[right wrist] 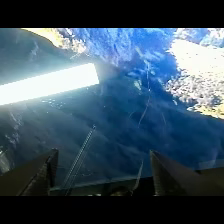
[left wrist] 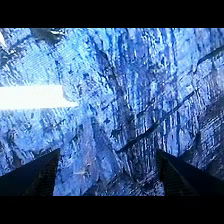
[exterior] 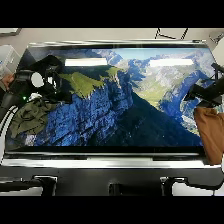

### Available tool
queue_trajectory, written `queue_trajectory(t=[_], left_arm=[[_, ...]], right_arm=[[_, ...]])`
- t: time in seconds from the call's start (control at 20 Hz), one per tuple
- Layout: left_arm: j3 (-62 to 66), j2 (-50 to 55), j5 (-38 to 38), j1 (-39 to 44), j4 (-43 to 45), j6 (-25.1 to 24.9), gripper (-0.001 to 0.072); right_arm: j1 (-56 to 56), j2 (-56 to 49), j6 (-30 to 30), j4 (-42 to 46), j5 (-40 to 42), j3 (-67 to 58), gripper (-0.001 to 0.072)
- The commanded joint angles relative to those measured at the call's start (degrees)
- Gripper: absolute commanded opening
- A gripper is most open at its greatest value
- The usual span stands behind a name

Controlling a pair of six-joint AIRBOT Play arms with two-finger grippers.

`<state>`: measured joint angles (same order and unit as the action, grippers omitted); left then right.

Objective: Fold the clothes and pants, and hang the long-sleeved shirts on hangers.

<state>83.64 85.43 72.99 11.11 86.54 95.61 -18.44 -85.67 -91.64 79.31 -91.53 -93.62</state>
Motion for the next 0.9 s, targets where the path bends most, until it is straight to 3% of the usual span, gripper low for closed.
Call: queue_trajectory(t=[0.0,0.45,0.7,0.85], left_arm=[[0.0,0.0,0.0,0.0,0.0,0.0,0.072],[0.0,0.0,0.0,0.0,0.0,0.0,0.072],[0.0,0.0,-4.0,0.0,-0.2,0.1,0.072],[0.0,0.0,-2.1,0.1,-0.9,3.6,0.072]], right_arm=[[0.1,0.0,0.0,0.0,0.0,0.0,0.0648],[0.0,0.0,-0.1,0.0,0.0,0.0,0.0647],[0.0,0.0,-3.9,-0.7,4.4,0.0,0.0648],[0.1,0.0,-3.9,-0.6,6.6,0.0,0.0647]])
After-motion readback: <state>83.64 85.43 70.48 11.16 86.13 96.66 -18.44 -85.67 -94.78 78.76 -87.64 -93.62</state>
